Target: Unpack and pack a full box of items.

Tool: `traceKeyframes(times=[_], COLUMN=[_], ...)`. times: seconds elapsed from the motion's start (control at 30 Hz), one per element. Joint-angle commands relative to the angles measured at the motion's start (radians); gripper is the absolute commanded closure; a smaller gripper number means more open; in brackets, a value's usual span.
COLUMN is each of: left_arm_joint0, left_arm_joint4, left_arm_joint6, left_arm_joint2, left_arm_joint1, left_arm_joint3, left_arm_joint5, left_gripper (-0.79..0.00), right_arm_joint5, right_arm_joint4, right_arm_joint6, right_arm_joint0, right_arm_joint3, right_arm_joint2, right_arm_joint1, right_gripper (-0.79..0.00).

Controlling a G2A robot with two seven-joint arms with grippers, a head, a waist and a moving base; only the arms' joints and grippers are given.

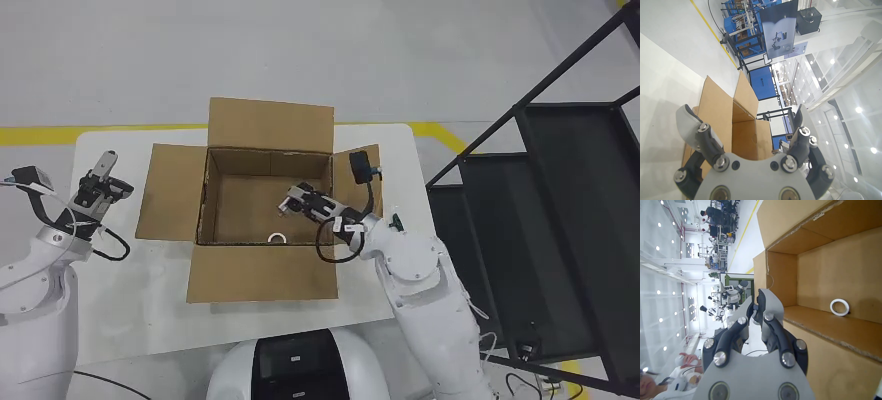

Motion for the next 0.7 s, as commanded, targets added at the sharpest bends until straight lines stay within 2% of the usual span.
traceKeyframes(times=[0.0,0.13,0.33,0.67], left_arm_joint0=[0.0,0.0,0.0,0.0], left_arm_joint4=[0.0,0.0,0.0,0.0], left_arm_joint6=[0.0,0.0,0.0,0.0], left_arm_joint2=[0.0,0.0,0.0,0.0], left_arm_joint1=[0.0,0.0,0.0,0.0], left_arm_joint3=[0.0,0.0,0.0,0.0], left_arm_joint5=[0.0,0.0,0.0,0.0], left_gripper=[-0.785,-0.785,-0.785,-0.785], right_arm_joint5=[0.007,0.012,0.076,0.097], right_arm_joint4=[0.017,0.06,0.162,0.094], right_arm_joint6=[0.054,0.155,0.297,0.42], right_arm_joint0=[-0.029,-0.102,-0.196,-0.304], right_arm_joint3=[-0.031,-0.098,-0.156,-0.169], right_arm_joint2=[0.05,0.169,0.339,0.552], right_arm_joint1=[0.009,0.03,0.057,0.103], right_gripper=[0.0,0.0,0.0,0.0])
